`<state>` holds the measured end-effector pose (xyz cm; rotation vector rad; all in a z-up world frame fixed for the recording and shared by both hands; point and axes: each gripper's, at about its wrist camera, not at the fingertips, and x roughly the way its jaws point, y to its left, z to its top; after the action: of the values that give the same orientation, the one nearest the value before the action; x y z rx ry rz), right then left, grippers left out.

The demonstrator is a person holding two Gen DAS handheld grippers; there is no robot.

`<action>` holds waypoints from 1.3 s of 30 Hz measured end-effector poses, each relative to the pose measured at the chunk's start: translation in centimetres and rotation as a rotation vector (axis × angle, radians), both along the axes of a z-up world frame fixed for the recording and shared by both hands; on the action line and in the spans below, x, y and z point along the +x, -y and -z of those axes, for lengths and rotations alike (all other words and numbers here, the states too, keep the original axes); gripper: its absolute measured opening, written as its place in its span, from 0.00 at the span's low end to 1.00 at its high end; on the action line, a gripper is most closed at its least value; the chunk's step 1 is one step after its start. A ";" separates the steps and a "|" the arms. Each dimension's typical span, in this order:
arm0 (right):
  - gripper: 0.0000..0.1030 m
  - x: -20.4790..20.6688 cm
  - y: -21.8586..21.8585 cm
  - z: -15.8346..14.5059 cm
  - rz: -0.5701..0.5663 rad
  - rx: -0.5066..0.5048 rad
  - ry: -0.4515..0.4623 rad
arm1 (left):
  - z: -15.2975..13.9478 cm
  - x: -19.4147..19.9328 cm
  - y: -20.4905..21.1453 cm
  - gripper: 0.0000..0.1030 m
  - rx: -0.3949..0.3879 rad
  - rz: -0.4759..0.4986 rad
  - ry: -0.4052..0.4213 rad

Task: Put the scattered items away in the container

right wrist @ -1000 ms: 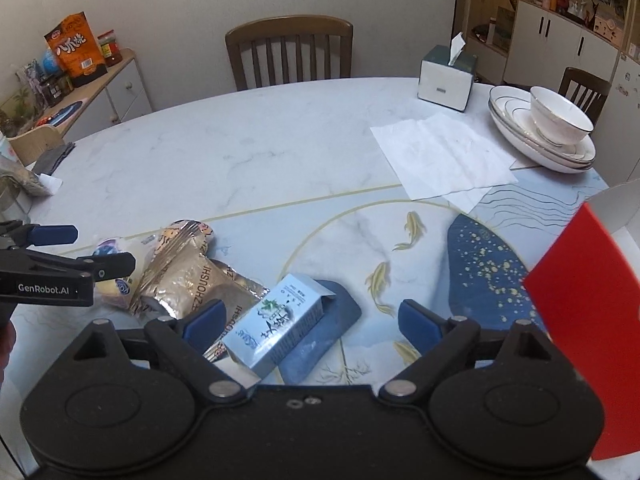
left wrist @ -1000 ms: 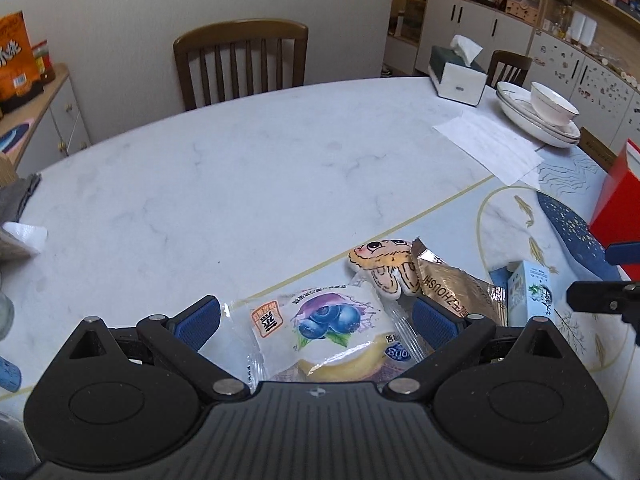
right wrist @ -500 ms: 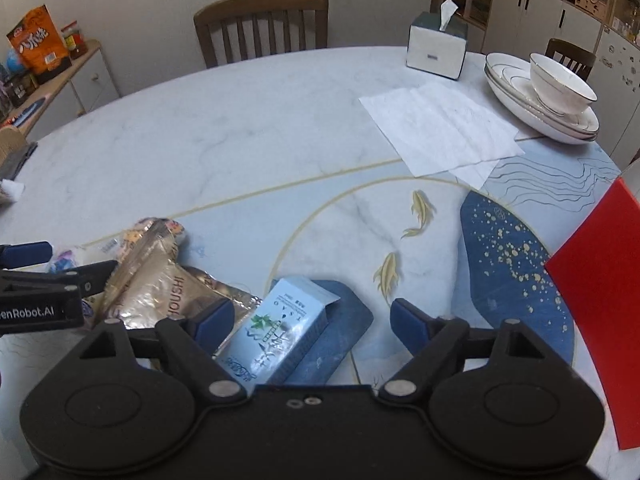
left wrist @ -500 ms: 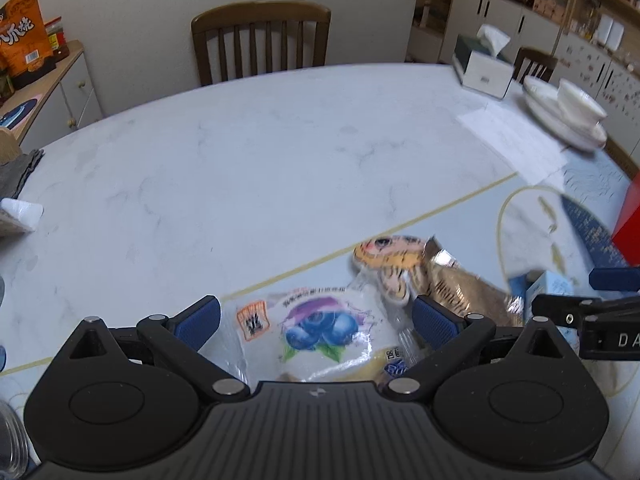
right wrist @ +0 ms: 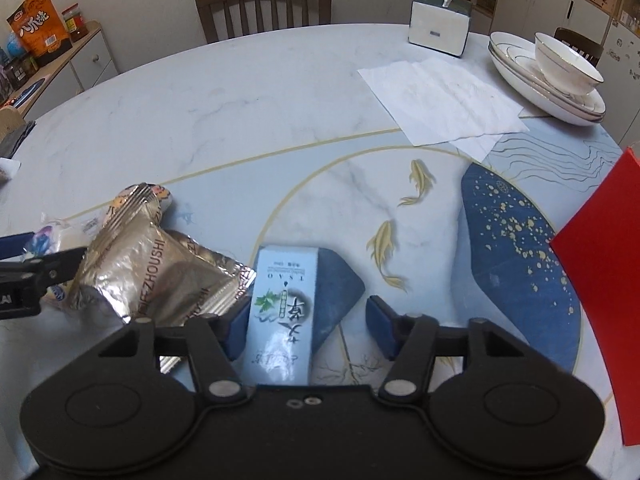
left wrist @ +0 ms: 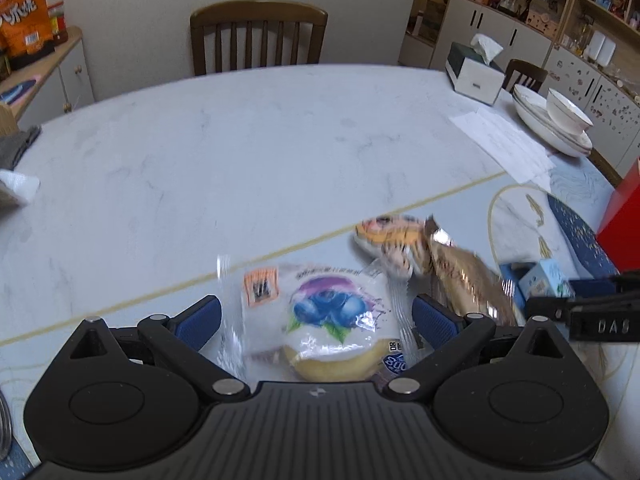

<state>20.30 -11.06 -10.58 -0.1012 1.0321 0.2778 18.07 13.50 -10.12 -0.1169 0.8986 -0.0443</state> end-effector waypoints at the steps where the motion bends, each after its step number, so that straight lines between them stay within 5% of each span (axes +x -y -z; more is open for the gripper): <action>1: 0.54 -0.1 0.1 0.0 -0.004 -0.004 0.002 | 0.2 -0.3 -0.1 0.96 -0.001 0.006 -0.006; 5: 0.48 -0.6 0.3 -0.1 -0.020 -0.019 0.006 | 0.6 -1.5 0.1 0.94 0.019 0.030 0.006; 14: 0.28 -1.9 0.8 -0.4 -0.041 -0.024 0.005 | -0.4 -2.7 0.8 0.72 0.065 0.070 0.058; 22: 0.27 -2.8 1.7 -1.1 -0.040 -0.014 0.016 | -0.7 -3.2 0.8 0.63 0.044 0.061 0.054; 39: 0.27 -6.4 4.5 -4.1 -0.030 0.000 0.046 | -2.5 -6.7 2.1 0.62 0.011 0.029 0.057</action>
<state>13.86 -15.53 -6.47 -0.1224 0.9852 0.3016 11.32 11.43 -7.62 -0.0923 0.8434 -0.0692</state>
